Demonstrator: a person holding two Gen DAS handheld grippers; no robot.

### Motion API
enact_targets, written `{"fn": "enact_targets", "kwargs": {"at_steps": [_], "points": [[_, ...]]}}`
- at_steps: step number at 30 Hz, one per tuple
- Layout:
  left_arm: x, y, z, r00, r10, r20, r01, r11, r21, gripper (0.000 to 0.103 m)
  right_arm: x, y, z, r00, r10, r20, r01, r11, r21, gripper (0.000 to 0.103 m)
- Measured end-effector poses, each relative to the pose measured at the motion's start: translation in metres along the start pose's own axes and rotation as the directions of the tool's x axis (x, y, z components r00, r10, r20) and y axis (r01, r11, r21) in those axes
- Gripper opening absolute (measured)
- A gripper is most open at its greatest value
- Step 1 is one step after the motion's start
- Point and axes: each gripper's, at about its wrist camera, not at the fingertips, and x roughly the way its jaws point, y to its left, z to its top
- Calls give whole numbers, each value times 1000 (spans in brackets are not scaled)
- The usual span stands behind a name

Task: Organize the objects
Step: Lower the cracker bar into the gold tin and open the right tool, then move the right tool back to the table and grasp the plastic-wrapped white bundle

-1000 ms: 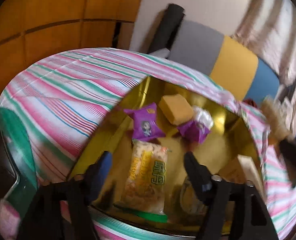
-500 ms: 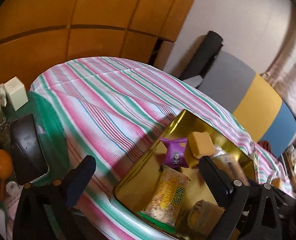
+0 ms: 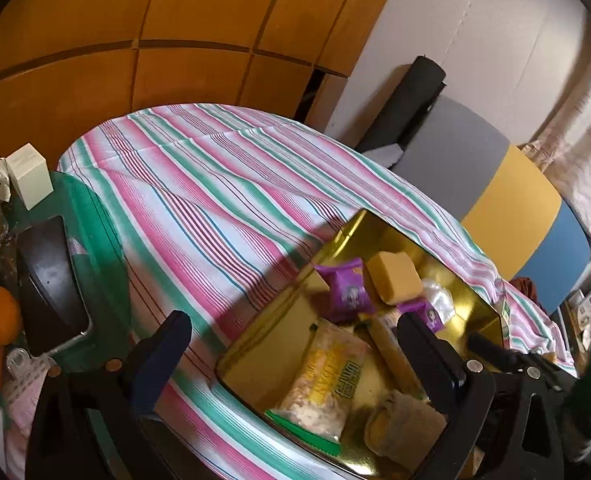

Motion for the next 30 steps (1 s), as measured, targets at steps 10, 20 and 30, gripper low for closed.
{"fn": "enact_targets", "kwargs": {"at_steps": [10, 20, 30], "points": [[-7, -34, -19, 997, -77, -29, 80, 990, 118, 103, -48, -74, -26, 997, -57, 56, 43, 971, 234, 52], [-25, -98, -61, 960, -259, -111, 281, 900, 334, 103, -59, -140, -101, 963, -250, -104, 270, 917, 293, 56], [-52, -158, -115, 899, -374, -226, 437, 751, 495, 103, -84, -211, -189, 934, -315, -170, 358, 804, 475, 56]]}}
